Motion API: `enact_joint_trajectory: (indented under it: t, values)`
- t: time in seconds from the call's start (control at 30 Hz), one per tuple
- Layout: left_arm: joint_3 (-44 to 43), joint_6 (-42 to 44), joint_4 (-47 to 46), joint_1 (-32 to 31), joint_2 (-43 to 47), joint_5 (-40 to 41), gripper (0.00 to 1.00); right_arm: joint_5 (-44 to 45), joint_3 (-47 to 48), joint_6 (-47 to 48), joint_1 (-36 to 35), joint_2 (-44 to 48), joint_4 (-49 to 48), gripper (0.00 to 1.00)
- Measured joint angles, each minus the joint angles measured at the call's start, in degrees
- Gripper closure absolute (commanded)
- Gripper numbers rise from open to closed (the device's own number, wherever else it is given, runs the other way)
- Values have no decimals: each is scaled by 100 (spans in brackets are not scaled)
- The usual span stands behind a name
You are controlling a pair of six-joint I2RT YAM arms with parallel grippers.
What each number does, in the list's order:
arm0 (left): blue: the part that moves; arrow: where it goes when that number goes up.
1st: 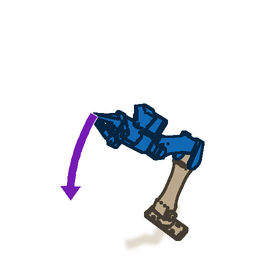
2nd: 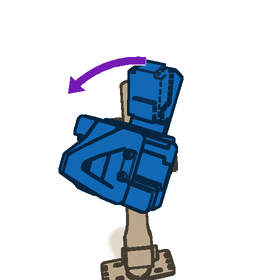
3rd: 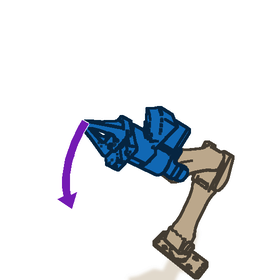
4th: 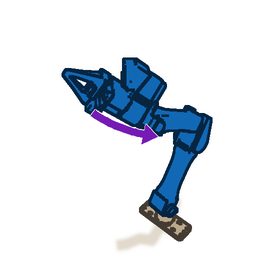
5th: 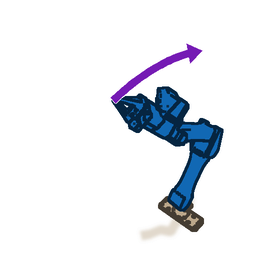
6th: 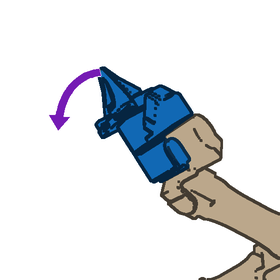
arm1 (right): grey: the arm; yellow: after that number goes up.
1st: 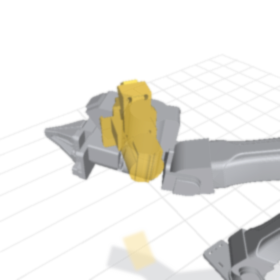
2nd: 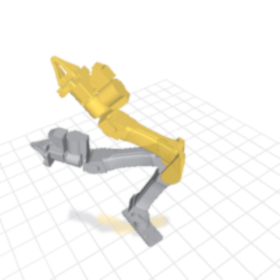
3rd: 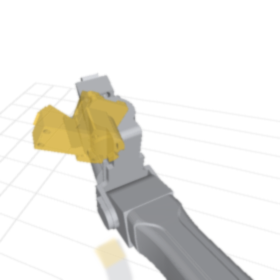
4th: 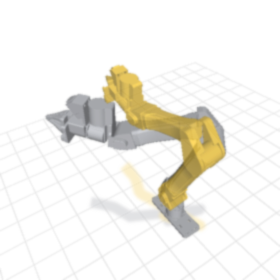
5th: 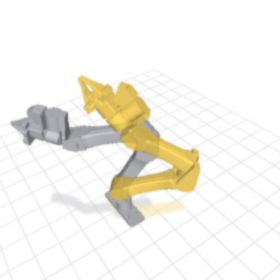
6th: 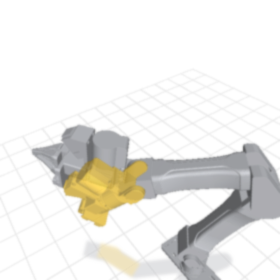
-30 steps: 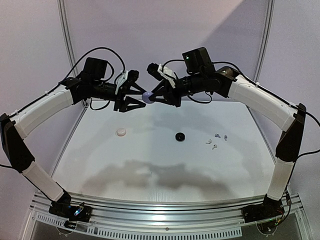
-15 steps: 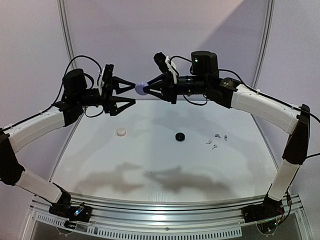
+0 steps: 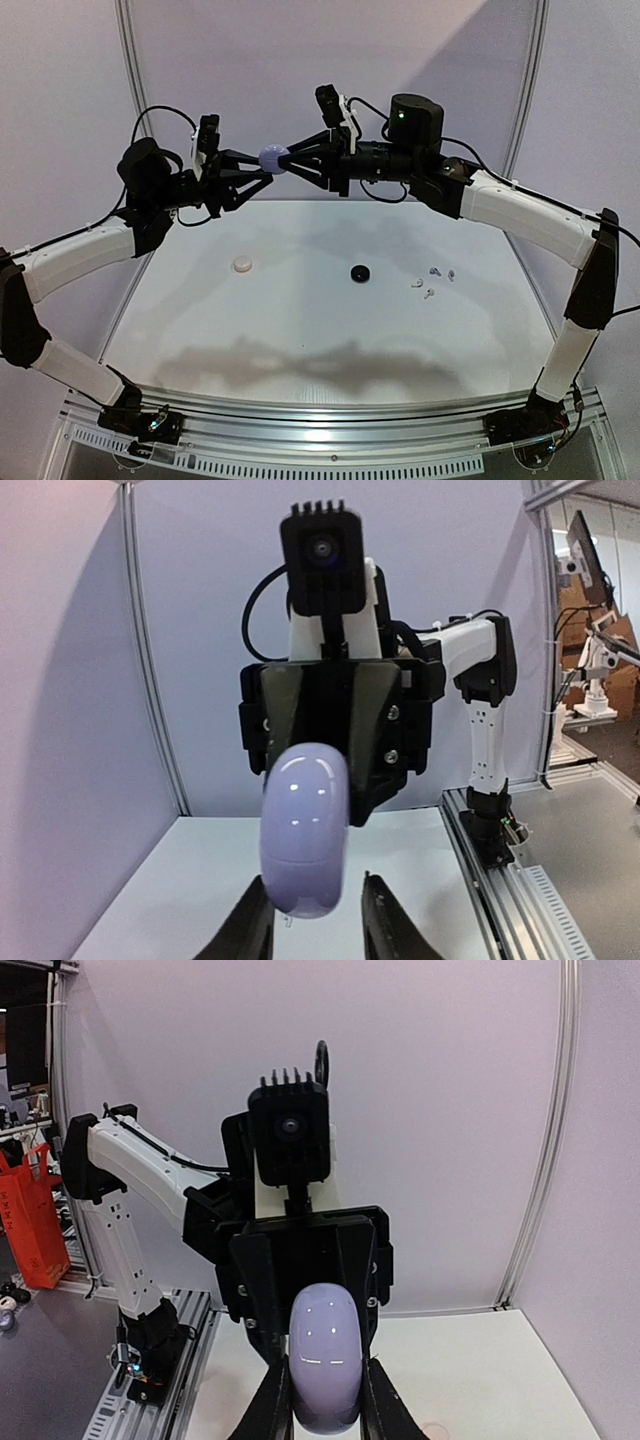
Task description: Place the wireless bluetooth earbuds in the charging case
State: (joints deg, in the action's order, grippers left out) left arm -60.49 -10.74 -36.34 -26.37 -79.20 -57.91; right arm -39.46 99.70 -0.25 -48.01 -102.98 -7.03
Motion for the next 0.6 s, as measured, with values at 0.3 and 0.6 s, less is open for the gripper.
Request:
enact_joint_trajectory:
  t: [0.3,0.6]
  values:
    - [-52,-129,-114,-17,-101,-15,68,-37,0,-55,0,-7,-33,100]
    - [-59,-256,-205,-55,-111,-46,85,-44,4,-52,0,-17,-28,100]
